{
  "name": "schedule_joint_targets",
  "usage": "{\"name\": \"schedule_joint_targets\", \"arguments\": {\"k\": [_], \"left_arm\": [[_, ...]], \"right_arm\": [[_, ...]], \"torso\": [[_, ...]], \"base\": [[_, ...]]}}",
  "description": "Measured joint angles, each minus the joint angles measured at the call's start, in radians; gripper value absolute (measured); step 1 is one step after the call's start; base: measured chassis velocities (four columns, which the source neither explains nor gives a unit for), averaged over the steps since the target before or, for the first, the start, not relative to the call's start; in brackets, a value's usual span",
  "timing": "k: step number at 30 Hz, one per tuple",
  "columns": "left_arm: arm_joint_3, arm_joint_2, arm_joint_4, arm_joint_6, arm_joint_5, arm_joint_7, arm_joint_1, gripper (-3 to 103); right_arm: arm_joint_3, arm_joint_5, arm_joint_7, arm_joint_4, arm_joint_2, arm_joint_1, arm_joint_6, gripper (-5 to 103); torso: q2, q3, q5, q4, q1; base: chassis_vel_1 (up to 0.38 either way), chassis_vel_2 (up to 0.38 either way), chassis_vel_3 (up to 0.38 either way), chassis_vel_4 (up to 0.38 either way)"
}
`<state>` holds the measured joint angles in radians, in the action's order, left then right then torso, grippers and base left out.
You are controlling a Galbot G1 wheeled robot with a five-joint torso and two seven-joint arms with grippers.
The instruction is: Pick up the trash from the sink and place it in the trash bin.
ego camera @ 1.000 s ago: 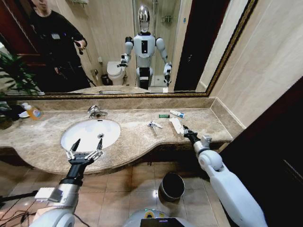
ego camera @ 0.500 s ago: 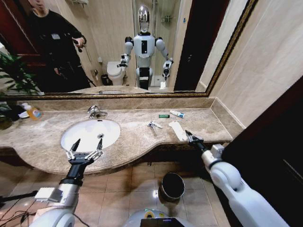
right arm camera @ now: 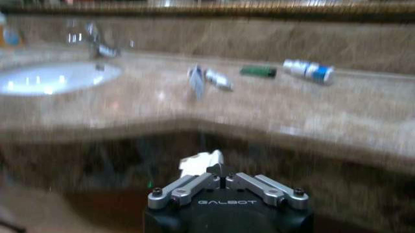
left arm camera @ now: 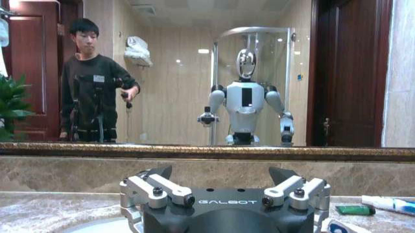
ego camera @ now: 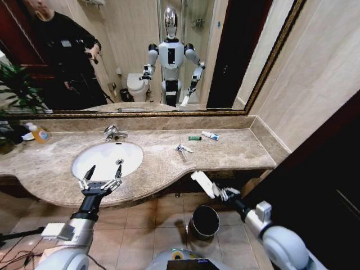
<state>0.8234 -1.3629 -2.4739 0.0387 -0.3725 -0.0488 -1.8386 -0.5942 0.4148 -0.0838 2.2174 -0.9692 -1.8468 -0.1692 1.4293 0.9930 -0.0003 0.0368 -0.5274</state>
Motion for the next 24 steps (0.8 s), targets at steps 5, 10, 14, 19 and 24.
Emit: {"name": "schedule_joint_targets", "arguments": {"k": [5,10,14,19,24], "left_arm": [[0.0,0.0,0.0,0.0,0.0,0.0,0.0,100],[0.0,0.0,0.0,0.0,0.0,0.0,0.0,100],[0.0,0.0,0.0,0.0,0.0,0.0,0.0,100],[0.0,0.0,0.0,0.0,0.0,0.0,0.0,100],[0.0,0.0,0.0,0.0,0.0,0.0,0.0,100]], "right_arm": [[0.044,-0.102,-0.021,-0.132,-0.06,0.023,0.043,0],[0.089,-0.198,-0.011,-0.346,-0.158,0.106,0.122,0],[0.103,-0.252,0.006,-0.518,-0.211,0.195,0.171,0],[0.101,-0.321,0.043,-0.731,-0.298,0.314,0.223,0],[0.082,-0.359,0.024,-0.872,-0.37,0.37,0.25,0]], "torso": [[0.0,0.0,0.0005,0.0,0.0],[0.0,0.0,0.0003,0.0,0.0],[0.0,0.0,0.0001,-0.0001,0.0],[0.0,0.0,0.0003,0.0002,0.0],[0.0,0.0,0.0,0.0,0.0]], "base": [[0.0,0.0,0.0,0.0],[0.0,0.0,0.0,0.0],[0.0,0.0,0.0,0.0],[0.0,0.0,0.0,0.0],[0.0,0.0,0.0,0.0]]}}
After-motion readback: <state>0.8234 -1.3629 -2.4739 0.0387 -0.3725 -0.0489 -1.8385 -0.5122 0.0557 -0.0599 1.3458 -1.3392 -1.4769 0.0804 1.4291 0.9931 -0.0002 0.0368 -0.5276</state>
